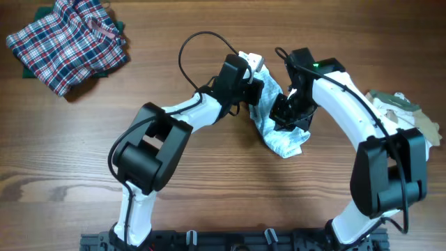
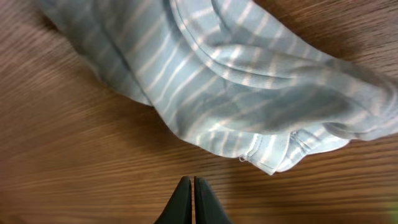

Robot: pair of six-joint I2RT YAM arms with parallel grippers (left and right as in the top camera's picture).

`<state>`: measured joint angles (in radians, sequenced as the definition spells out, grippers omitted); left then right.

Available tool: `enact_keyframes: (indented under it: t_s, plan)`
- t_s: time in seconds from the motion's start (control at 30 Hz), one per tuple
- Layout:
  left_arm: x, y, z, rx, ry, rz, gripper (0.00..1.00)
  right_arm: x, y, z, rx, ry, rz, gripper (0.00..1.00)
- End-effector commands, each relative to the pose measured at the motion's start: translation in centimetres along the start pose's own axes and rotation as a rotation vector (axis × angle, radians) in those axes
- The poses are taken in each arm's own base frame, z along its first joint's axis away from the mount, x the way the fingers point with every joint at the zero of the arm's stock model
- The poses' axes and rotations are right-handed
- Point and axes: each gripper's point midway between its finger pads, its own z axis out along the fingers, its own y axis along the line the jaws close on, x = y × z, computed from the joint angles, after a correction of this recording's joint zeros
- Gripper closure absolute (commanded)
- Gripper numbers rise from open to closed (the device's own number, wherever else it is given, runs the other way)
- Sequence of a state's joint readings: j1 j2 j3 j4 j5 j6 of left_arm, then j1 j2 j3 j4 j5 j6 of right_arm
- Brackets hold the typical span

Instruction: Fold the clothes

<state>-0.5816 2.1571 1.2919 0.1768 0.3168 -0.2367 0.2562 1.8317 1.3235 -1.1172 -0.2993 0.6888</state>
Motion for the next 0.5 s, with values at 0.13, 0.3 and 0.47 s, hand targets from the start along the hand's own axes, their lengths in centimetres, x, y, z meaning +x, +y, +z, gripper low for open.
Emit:
enact_keyframes:
  t_s: [0.13,0.3,0.47]
  plan:
    - [1.9,1.2,1.3,-0.027,0.036,0.007,0.96,0.1,0.3,-1.1,-0.041,-0.024,0.012,0.96]
    - [2.1,4.0,0.8,-0.150,0.034,-0.076,0.96,0.0,0.4,-1.1,-0.043,-0.027,0.003,0.96]
    - [2.5,6.3,0.1,-0.191,0.057,-0.137,0.96,-0.1,0.5,-1.1,-0.045,-0.030,-0.008,0.96]
